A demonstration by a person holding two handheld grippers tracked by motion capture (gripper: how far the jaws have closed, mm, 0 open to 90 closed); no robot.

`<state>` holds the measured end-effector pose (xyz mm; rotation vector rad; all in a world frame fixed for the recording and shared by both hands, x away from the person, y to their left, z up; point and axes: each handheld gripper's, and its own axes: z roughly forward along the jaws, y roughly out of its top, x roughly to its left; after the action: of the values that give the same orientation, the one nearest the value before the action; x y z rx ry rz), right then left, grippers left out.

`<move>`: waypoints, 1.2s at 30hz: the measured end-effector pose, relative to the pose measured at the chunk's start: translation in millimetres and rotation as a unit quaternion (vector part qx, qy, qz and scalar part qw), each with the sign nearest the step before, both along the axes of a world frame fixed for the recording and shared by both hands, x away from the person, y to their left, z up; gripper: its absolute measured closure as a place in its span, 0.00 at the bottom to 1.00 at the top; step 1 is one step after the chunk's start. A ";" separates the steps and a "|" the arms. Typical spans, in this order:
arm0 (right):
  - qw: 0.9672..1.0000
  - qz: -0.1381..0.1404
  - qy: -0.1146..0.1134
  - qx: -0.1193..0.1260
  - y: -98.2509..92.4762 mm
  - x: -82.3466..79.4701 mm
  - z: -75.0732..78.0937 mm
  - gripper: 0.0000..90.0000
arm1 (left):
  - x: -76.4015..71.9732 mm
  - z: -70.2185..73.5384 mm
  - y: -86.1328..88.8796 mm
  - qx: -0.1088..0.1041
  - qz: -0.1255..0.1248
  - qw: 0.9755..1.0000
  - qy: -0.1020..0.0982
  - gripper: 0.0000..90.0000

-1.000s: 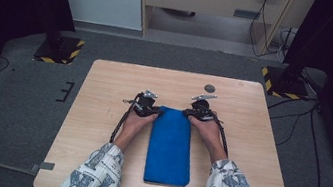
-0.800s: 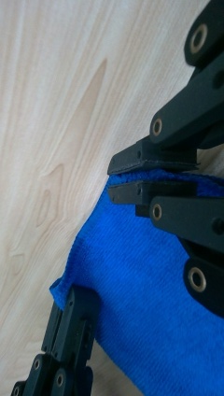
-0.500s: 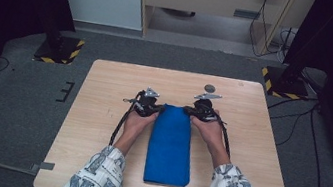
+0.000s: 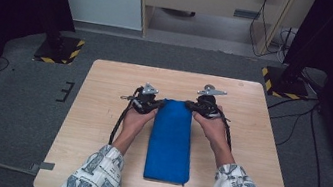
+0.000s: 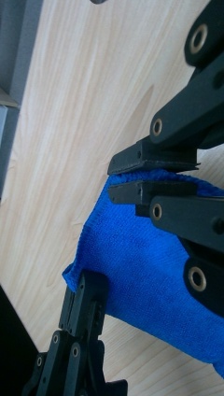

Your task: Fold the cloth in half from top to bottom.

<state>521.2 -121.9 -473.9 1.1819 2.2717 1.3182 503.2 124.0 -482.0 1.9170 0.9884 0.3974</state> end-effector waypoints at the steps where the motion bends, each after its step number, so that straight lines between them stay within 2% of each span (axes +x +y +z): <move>1: 1.000 -0.001 0.000 0.003 0.1 -0.5 1.6 0.95 | -0.7 2.3 0.4 -0.003 0.001 1.000 -0.003 0.95; 3: 1.000 -0.002 -0.007 0.005 0.0 -0.7 4.0 0.95 | -1.1 6.8 0.6 -0.005 0.001 1.000 -0.008 0.96; 6: 1.000 -0.012 -0.005 0.011 -0.5 -1.0 8.0 0.95 | -1.2 11.1 -0.2 -0.007 0.002 1.000 -0.011 0.96; 10: 1.000 -0.011 -0.009 0.006 -2.1 1.2 12.6 0.95 | 0.4 12.8 0.0 -0.010 0.002 1.000 -0.015 0.96; 15: 0.999 -0.019 -0.003 0.031 -2.0 5.9 15.3 0.95 | 6.3 13.7 2.4 -0.012 0.003 1.000 -0.015 0.96; 18: 0.999 -0.017 -0.006 0.029 0.1 8.0 16.8 0.95 | 8.1 15.2 3.8 -0.006 0.000 1.000 -0.014 0.96; 23: 1.000 -0.015 -0.016 0.020 0.4 5.4 20.7 0.95 | 7.3 21.5 4.2 -0.016 0.002 1.000 -0.020 0.96; 30: 0.999 -0.025 -0.026 0.027 -4.4 6.5 30.5 0.95 | 13.4 32.3 -0.6 -0.021 0.000 0.999 -0.028 0.96; 36: 0.999 -0.027 -0.033 0.029 -7.3 5.2 35.4 0.95 | 12.0 35.1 -1.9 -0.013 -0.004 0.999 -0.030 0.96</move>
<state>526.5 -129.2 -438.5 1.1922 2.1548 1.3893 515.2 122.1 -446.9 1.8750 0.9422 0.4318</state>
